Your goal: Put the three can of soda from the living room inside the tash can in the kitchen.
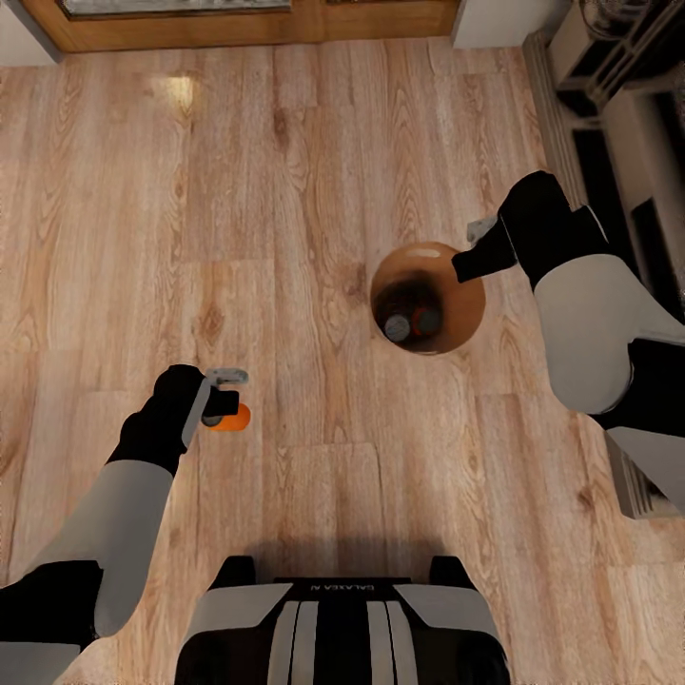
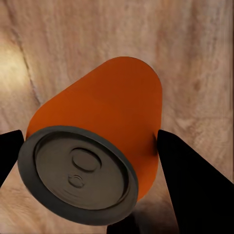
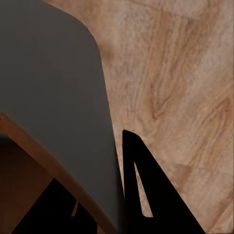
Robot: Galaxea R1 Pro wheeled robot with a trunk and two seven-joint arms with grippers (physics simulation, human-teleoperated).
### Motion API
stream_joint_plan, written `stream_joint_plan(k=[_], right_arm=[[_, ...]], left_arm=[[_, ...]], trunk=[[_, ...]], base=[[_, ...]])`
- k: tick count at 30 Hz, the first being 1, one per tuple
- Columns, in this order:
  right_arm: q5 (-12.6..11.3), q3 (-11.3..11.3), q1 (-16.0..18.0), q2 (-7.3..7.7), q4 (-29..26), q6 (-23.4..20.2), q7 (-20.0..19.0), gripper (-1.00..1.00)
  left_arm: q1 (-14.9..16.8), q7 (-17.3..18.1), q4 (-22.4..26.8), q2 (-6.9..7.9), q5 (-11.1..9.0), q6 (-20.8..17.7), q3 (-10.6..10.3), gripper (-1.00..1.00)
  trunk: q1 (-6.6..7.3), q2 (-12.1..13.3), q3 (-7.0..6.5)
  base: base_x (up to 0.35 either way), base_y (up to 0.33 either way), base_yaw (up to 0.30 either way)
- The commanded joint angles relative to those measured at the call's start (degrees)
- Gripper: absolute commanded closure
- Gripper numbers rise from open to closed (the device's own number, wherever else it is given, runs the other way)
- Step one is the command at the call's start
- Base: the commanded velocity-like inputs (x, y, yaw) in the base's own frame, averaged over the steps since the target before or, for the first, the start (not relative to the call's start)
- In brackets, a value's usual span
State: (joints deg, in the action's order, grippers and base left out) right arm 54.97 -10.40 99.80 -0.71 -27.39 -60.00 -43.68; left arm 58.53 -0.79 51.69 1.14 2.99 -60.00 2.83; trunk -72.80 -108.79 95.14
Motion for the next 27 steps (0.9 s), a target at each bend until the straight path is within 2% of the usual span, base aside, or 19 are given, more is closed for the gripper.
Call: stream_joint_plan(k=[1, 12, 14, 15, 18, 19, 21, 27], right_arm=[[0.14, -0.02, -0.01, -0.03, 0.01, 0.00, -0.13, 1.00], [-0.05, 0.10, -1.28, -0.08, 1.15, 0.00, -0.30, 1.00], [-0.10, 0.09, -1.97, -0.08, 1.22, 0.00, -0.37, 1.00], [-0.22, -0.05, -2.63, -0.08, 1.25, 0.00, -0.48, 1.00], [-0.32, -0.32, -3.29, -0.08, 1.30, 0.00, -0.64, 1.00], [-0.40, -0.51, -3.63, -0.08, 1.34, 0.00, -0.96, 1.00], [-0.40, -0.92, -3.83, -0.07, 1.32, 0.00, -2.34, 1.00], [-0.35, -1.31, -4.64, 0.02, 1.29, 0.00, -5.62, 1.00]], left_arm=[[-0.02, 0.18, 0.03, 0.00, 0.06, 0.00, 0.03, 1.00], [-0.08, 0.86, 0.07, 0.00, -0.10, 0.00, 0.09, 1.00], [-0.03, 2.58, 0.05, 0.05, -0.01, 0.00, 0.10, 1.00], [0.09, 5.27, 0.06, 0.72, 0.08, 0.00, 0.09, 1.00], [0.30, 8.94, -0.04, 2.14, 0.13, 0.00, -0.08, 1.00], [1.29, 11.85, -0.38, 2.95, 0.20, 0.00, -0.24, 1.00], [3.56, 14.64, -1.17, 3.43, 0.27, 0.00, -0.34, 1.00], [10.21, 18.91, -6.52, 3.88, 0.33, 0.00, -0.50, 1.00]], trunk=[[0.23, 0.41, -0.19], [2.64, 4.83, -2.16], [3.08, 5.63, -2.52], [3.30, 6.03, -2.70], [3.96, 7.23, -3.24], [4.18, 7.63, -3.42], [4.62, 8.44, -3.78], [5.94, 10.84, -4.85]], base=[[0.000, 0.000, 0.000], [0.000, 0.000, 0.000], [0.000, 0.000, 0.000], [0.000, 0.000, 0.000], [0.000, 0.000, 0.000], [0.000, 0.000, 0.000], [0.000, 0.000, 0.000], [0.000, 0.000, 0.000]])
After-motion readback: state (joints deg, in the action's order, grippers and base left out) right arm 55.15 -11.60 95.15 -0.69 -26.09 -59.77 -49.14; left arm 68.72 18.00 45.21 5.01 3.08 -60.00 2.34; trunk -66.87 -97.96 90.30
